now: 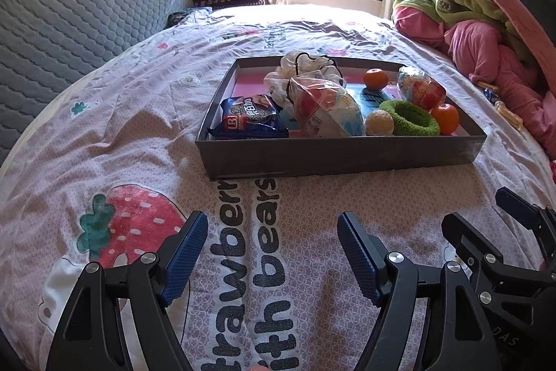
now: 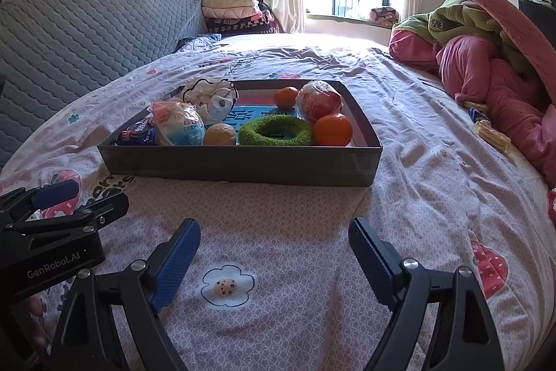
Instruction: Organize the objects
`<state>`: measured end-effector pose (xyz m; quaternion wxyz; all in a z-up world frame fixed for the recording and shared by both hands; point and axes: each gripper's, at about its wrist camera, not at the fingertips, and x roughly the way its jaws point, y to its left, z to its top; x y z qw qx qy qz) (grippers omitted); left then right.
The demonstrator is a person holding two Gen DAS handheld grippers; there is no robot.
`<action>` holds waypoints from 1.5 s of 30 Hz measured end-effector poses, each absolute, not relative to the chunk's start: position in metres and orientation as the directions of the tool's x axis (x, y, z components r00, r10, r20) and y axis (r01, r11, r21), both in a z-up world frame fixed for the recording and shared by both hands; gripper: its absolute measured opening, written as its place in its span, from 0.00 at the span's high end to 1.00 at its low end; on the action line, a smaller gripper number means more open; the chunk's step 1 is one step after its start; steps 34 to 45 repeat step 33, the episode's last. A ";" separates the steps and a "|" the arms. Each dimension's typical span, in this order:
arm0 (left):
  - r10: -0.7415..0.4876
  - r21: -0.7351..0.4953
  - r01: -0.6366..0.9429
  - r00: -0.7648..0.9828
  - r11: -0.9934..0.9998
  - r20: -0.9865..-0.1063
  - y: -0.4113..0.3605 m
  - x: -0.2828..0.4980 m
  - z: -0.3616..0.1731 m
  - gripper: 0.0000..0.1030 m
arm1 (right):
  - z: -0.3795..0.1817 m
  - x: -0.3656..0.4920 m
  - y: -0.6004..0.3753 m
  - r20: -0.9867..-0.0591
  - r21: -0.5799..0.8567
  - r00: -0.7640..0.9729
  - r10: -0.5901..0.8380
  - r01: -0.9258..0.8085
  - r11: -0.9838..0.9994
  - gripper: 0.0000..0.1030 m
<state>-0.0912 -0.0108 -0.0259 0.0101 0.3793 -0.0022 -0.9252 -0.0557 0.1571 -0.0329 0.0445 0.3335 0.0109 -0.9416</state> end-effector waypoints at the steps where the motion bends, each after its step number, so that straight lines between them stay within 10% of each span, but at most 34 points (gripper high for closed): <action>1: -0.023 0.015 0.017 -0.711 -1.000 -0.703 -0.011 -0.091 -0.027 0.24 | -0.033 -0.056 0.157 -0.631 0.007 -0.772 -0.075 0.091 -0.996 0.16; 45: 0.012 -0.030 0.015 -0.672 -0.999 -0.740 -0.015 -0.091 -0.037 0.24 | -0.045 -0.061 0.162 -0.668 0.045 -0.739 -0.085 0.074 -0.996 0.16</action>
